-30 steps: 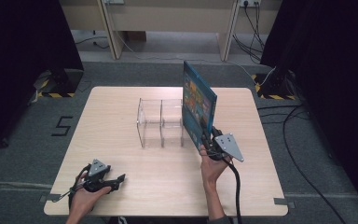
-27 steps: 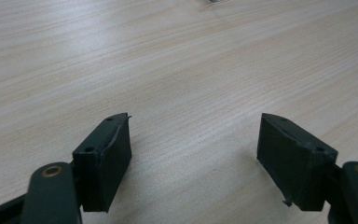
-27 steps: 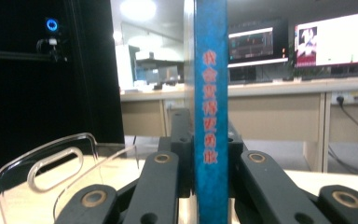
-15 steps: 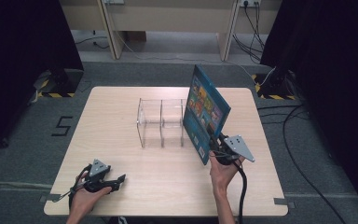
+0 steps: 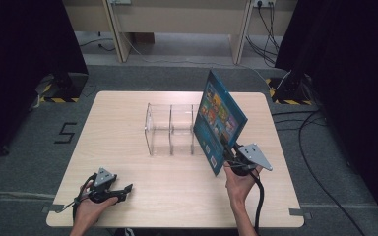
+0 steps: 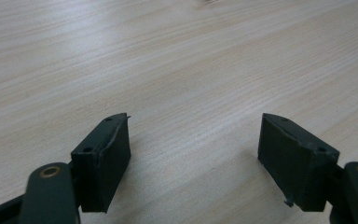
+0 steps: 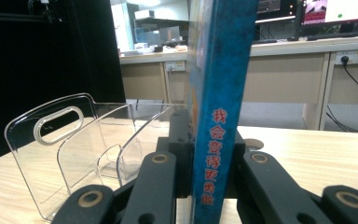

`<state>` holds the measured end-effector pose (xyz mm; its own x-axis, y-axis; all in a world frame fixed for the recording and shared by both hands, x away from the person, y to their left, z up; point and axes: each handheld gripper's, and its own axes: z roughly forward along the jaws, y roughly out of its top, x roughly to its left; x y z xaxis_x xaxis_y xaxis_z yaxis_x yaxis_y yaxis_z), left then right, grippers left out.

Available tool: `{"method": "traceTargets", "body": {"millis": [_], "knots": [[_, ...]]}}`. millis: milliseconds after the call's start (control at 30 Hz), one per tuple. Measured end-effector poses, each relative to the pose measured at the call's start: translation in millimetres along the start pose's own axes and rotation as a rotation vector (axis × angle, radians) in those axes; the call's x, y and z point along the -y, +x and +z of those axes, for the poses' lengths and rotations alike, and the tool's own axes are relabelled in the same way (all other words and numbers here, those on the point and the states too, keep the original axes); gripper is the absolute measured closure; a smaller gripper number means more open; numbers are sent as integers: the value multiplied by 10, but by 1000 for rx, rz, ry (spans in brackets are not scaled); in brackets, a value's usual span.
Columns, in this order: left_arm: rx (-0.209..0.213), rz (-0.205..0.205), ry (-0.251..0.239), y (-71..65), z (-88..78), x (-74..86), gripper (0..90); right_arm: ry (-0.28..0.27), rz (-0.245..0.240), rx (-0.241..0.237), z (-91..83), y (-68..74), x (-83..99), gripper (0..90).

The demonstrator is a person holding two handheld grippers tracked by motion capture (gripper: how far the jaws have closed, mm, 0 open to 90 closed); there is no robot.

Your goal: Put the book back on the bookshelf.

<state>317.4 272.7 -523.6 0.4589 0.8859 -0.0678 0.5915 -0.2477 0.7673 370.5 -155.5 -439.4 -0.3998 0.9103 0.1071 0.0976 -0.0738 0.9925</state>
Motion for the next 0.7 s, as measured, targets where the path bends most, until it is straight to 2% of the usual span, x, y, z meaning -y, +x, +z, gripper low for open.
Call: {"method": "traceTargets", "body": {"millis": [67, 300, 700], "knots": [[1, 0, 0, -1, -1, 1, 245, 2, 14, 0, -7, -2, 3, 808], [1, 3, -1, -2, -1, 3, 246, 9, -1, -20, -2, 10, -27, 766], [0, 9, 3, -5, 1, 2, 241, 18, -14, -22, 0, 21, -43, 722]]}}
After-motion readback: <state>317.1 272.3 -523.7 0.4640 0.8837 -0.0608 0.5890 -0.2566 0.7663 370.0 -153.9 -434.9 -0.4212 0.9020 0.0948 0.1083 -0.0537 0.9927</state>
